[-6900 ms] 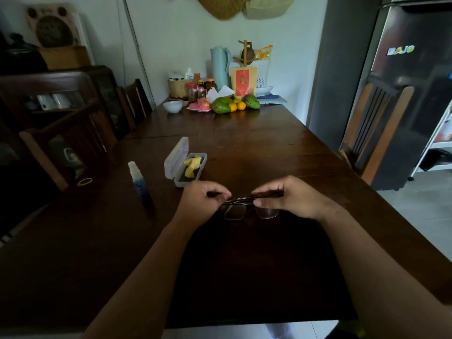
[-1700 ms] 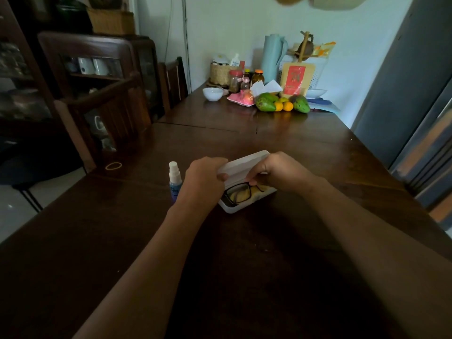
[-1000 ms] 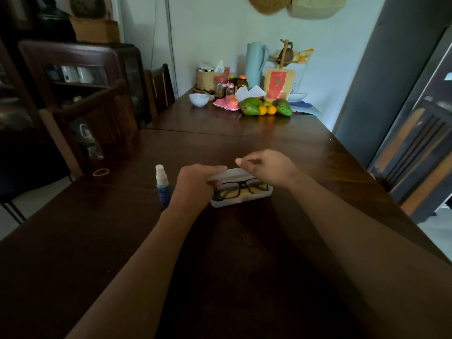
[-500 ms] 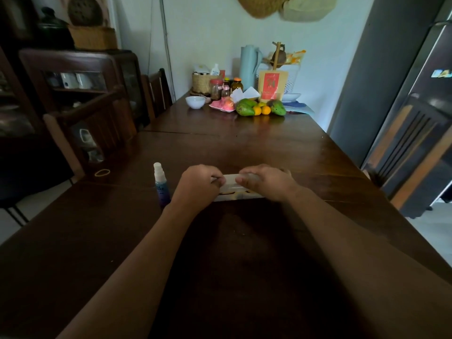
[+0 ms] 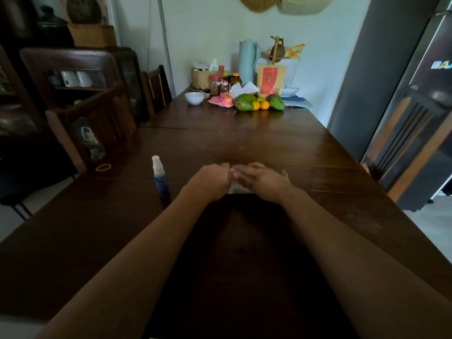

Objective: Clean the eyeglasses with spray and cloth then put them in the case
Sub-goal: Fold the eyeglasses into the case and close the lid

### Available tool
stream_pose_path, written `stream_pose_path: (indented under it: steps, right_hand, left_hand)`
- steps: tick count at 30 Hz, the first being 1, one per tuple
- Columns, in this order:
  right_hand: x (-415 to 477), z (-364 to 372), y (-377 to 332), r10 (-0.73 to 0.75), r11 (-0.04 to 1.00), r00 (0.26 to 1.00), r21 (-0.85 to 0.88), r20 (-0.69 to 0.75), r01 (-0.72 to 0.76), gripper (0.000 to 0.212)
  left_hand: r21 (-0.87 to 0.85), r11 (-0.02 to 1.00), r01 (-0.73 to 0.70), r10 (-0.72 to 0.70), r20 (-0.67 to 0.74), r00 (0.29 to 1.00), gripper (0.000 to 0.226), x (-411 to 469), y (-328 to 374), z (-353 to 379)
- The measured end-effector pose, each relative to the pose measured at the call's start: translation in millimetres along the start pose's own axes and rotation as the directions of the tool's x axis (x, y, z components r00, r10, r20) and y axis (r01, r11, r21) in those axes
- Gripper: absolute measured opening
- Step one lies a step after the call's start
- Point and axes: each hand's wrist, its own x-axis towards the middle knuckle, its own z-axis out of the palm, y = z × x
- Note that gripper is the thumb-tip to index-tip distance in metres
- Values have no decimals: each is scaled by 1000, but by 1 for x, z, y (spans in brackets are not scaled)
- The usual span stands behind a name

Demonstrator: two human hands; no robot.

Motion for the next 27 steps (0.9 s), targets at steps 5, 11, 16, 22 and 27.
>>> stream_pose_path:
  steps: [5, 11, 16, 22, 27]
  right_hand:
    - [-4, 4, 1, -13, 1000, 1000, 20, -25, 14, 60]
    - [-2, 9, 3, -17, 998, 998, -55, -67, 13, 61]
    - [-10, 25, 8, -82, 996, 967, 5, -243, 85, 55]
    - [-8, 25, 13, -16, 989, 972, 140, -235, 51, 54]
    - [-8, 25, 12, 29, 970, 976, 241, -214, 24, 59]
  left_hand:
    - [3, 998, 59, -59, 90, 994, 47, -2, -9, 13]
    - [-97, 988, 117, -111, 66, 992, 59, -2, -14, 19]
    - [-441, 885, 150, -150, 34, 988, 39, -4, -20, 24]
    - [-625, 757, 192, -228, 24, 973, 35, -15, -26, 27]
    - [-610, 766, 204, -237, 27, 971, 36, -14, -19, 27]
